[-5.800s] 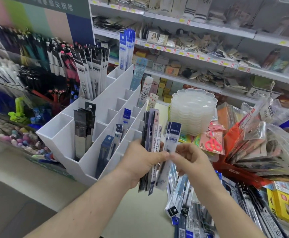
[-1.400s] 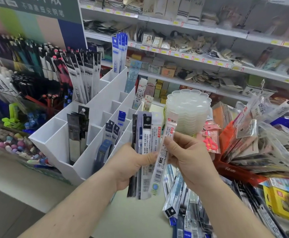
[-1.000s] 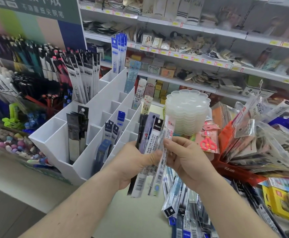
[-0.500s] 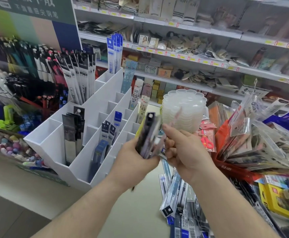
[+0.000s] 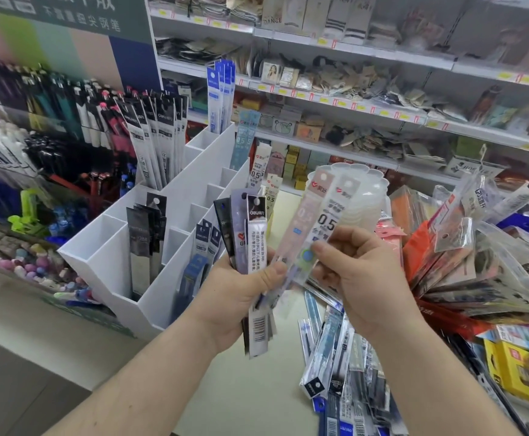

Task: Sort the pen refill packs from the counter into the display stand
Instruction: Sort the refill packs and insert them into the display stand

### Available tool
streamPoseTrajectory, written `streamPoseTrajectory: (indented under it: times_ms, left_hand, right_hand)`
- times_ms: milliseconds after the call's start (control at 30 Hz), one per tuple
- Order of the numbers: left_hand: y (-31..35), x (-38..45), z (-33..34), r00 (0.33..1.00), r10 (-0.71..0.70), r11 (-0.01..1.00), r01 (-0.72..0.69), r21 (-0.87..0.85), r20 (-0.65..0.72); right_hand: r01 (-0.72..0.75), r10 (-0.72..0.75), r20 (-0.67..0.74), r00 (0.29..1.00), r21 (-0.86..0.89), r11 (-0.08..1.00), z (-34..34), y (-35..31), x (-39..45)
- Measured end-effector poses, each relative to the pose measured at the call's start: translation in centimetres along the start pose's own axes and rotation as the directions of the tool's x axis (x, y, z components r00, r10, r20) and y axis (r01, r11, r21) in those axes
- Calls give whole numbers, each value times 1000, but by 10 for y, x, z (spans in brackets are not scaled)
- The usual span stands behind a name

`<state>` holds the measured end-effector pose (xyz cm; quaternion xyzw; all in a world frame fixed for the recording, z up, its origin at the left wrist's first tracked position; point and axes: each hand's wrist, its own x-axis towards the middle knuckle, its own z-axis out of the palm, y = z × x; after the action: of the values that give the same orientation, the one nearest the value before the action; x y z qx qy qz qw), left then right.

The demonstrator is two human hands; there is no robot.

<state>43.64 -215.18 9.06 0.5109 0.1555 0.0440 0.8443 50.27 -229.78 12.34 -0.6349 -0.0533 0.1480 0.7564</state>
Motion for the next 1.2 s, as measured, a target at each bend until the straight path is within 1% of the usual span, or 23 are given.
streamPoseTrajectory:
  times_ms: [100, 167, 233, 333, 500, 600, 733, 833, 900, 967, 1033, 1067, 1133, 1200]
  left_hand:
    - [1, 0, -3, 998, 9, 1000, -10, -23, -63]
    - [1, 0, -4, 997, 13, 1000, -14, -22, -78]
    - [-1, 0, -5, 996, 19, 1000, -20, -19, -87]
    - [-2, 0, -5, 996, 26, 1000, -27, -14, -87]
    - [3, -3, -3, 999, 38, 999, -39, -38, -21]
    - [5, -3, -4, 999, 47, 996, -48, -68, -24]
    - [6, 0, -6, 998, 52, 997, -54, -50, -35]
    - [7, 4, -7, 998, 40, 999, -41, -14, -55]
    - [8, 8, -10, 992, 34, 999, -36, -15, -125]
    - [12, 16, -14, 974, 41, 999, -48, -24, -222]
    - [19, 24, -19, 956, 63, 998, -67, -4, -285]
    - [23, 28, -21, 947, 77, 997, -80, 3, -313]
    - [29, 37, -24, 927, 122, 992, -127, 7, -354]
    - [35, 44, -24, 913, 151, 987, -160, 9, -379]
  right_hand:
    - [-27, 30, -26, 999, 124, 992, -6, -3, 2]
    - [-47, 44, 20, 999, 165, 985, -6, -4, 1]
    - [-48, 39, 67, 997, 141, 989, -3, -3, 0]
    - [-35, 29, 73, 997, 80, 996, 3, 1, 1]
    - [-22, 20, 82, 996, 23, 999, 8, 3, 4]
    - [-55, 53, 112, 992, 15, 998, 7, 4, 7]
    - [-122, 116, 112, 987, 50, 991, 6, 3, 17]
    - [-79, 82, 73, 994, -43, 996, 16, 6, 21]
    - [-20, 21, 16, 1000, -86, 996, 21, 6, 27]
    - [24, -28, -98, 995, -45, 999, 18, 3, 40]
    - [29, -20, -229, 973, 38, 999, 14, 1, 62]
    - [27, -11, -278, 960, 54, 998, 14, 3, 74]
    - [23, -13, -328, 944, 25, 999, 19, 11, 100]
    - [23, -28, -341, 940, -20, 1000, 30, 21, 125]
